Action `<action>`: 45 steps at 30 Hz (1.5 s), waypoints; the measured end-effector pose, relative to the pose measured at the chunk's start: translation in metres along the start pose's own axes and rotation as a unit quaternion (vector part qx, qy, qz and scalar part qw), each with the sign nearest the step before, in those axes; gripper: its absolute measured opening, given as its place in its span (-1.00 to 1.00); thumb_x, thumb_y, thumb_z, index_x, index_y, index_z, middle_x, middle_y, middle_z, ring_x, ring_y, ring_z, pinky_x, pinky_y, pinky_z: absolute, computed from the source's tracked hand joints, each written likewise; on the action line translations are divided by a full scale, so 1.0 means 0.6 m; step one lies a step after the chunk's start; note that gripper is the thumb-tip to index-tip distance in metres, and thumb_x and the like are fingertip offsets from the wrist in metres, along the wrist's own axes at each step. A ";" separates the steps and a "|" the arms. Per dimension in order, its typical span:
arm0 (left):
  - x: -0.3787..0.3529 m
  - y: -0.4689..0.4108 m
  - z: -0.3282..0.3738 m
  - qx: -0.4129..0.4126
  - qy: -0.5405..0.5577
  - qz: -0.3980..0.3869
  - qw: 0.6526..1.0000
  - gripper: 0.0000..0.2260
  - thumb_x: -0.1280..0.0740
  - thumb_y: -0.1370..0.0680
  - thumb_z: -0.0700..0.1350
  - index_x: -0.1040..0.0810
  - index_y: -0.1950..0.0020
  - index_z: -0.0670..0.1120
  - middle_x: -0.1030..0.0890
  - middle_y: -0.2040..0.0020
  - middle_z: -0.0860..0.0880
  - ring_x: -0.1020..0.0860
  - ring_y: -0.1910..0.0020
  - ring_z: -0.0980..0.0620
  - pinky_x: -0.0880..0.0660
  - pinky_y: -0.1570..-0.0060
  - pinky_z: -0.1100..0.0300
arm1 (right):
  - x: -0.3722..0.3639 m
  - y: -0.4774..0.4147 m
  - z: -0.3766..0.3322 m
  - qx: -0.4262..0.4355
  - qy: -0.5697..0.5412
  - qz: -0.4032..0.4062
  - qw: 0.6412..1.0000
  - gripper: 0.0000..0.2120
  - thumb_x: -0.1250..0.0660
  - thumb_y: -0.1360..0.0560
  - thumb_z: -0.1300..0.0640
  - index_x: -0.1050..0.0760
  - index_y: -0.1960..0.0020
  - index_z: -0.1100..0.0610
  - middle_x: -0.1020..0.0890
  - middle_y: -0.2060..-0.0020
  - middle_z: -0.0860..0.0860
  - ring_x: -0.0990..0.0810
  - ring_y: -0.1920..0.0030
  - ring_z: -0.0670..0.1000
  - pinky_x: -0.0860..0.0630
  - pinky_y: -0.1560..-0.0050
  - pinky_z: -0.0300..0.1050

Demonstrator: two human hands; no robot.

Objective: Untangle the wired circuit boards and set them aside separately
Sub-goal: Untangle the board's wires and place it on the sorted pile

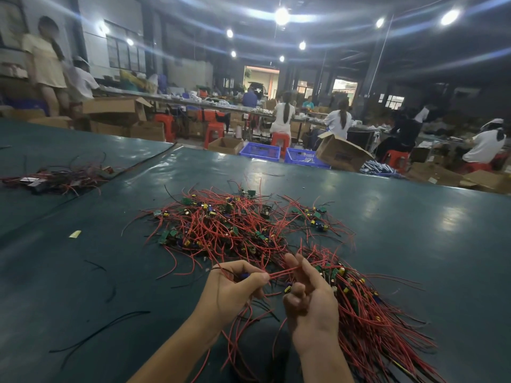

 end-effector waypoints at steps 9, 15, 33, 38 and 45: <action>-0.019 0.005 0.006 -0.036 -0.043 -0.063 0.996 -0.80 -0.35 -0.54 -0.23 -0.59 0.28 -0.21 -0.58 0.44 -0.13 -0.49 0.47 0.01 -0.45 0.39 0.22 | 0.005 -0.001 -0.004 0.029 -0.001 0.010 1.000 -0.87 -0.30 -0.57 0.23 -0.59 -0.07 0.12 -0.74 0.15 0.09 -0.41 0.58 -0.15 -0.32 0.63 -0.33; -0.006 0.001 0.010 -0.058 -0.034 -0.024 0.997 -0.86 -0.42 -0.47 -0.28 -0.61 0.29 -0.24 -0.56 0.47 -0.11 -0.50 0.48 0.05 -0.44 0.41 0.24 | -0.009 0.005 0.005 0.039 0.072 -0.019 0.996 -0.87 -0.37 -0.53 0.16 -0.65 -0.05 0.10 -0.74 0.09 0.05 -0.49 0.51 -0.15 -0.41 0.55 -0.30; 0.001 -0.005 0.003 -0.066 -0.076 -0.020 0.995 -0.84 -0.44 -0.35 -0.05 -0.57 0.40 -0.05 -0.54 0.51 -0.05 -0.45 0.50 0.04 -0.38 0.43 0.23 | -0.003 -0.004 0.017 0.001 0.107 0.004 0.994 -0.81 -0.39 -0.49 0.30 -0.71 0.25 0.19 -0.72 0.25 0.09 -0.52 0.48 -0.12 -0.40 0.55 -0.26; 0.002 -0.008 0.000 -0.062 -0.080 -0.042 0.994 -0.76 -0.46 -0.46 -0.26 -0.56 0.39 -0.10 -0.53 0.53 -0.02 -0.48 0.54 0.11 -0.38 0.47 0.33 | 0.007 -0.013 0.013 0.001 0.087 0.025 0.996 -0.90 -0.36 -0.51 0.32 -0.64 0.03 0.29 -0.72 0.26 0.08 -0.40 0.57 -0.14 -0.32 0.62 -0.31; 0.009 -0.006 0.007 -0.042 -0.029 -0.017 0.999 -0.85 -0.49 -0.42 -0.25 -0.60 0.34 -0.16 -0.54 0.50 -0.06 -0.50 0.50 0.06 -0.43 0.45 0.26 | 0.016 -0.018 -0.006 0.036 0.053 0.032 0.997 -0.93 -0.33 -0.54 0.31 -0.60 0.07 0.24 -0.70 0.28 0.06 -0.35 0.60 -0.15 -0.28 0.64 -0.32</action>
Point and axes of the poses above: each hand's wrist, its own y-axis away from the middle knuckle, its own x-axis out of the back of the hand, z = x × y, the point moved 8 cm from there along -y, towards the middle knuckle
